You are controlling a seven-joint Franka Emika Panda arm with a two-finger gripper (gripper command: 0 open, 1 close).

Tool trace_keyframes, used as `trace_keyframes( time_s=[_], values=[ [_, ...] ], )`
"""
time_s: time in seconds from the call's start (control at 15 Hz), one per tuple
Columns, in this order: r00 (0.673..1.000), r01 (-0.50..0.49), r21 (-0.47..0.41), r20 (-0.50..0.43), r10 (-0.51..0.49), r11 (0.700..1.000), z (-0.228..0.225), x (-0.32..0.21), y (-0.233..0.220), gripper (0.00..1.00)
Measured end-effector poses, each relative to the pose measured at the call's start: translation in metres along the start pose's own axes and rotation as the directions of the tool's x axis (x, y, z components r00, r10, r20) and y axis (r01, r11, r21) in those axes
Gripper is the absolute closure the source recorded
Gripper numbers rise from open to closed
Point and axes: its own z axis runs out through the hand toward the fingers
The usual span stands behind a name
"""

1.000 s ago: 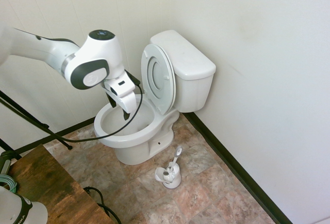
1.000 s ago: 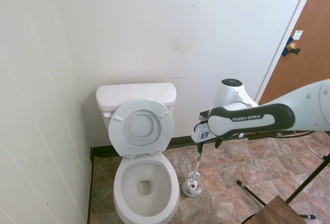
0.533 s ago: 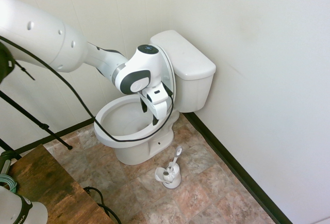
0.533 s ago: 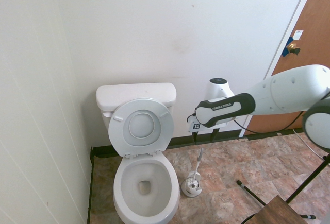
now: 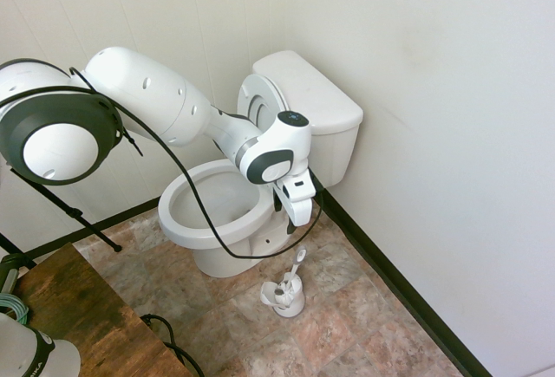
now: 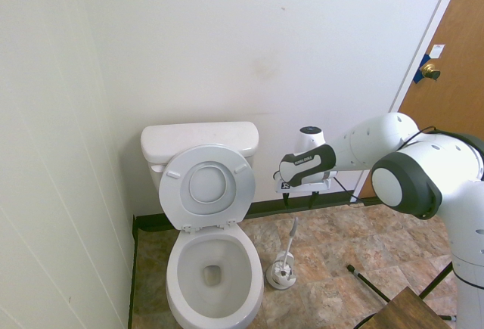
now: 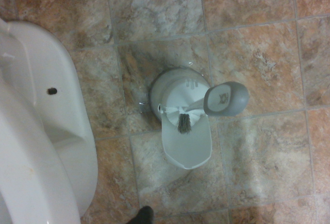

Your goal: Clean the toilet

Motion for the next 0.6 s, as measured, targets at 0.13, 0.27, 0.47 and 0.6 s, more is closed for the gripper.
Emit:
trace_keyframes(
  time_s=[0.13, 0.27, 0.47, 0.6],
  values=[
    [1.000, -0.006, 0.006, 0.000, 0.006, 1.000, 0.000, 0.002, -0.003, 0.00],
    [1.000, -0.016, 0.007, -0.003, 0.016, 1.000, 0.006, 0.006, -0.004, 0.00],
    [0.999, -0.039, 0.011, -0.006, 0.039, 0.999, 0.029, 0.011, -0.007, 0.00],
    [0.998, -0.057, 0.006, 0.004, 0.057, 0.998, 0.047, 0.016, -0.012, 0.00]
  ],
)
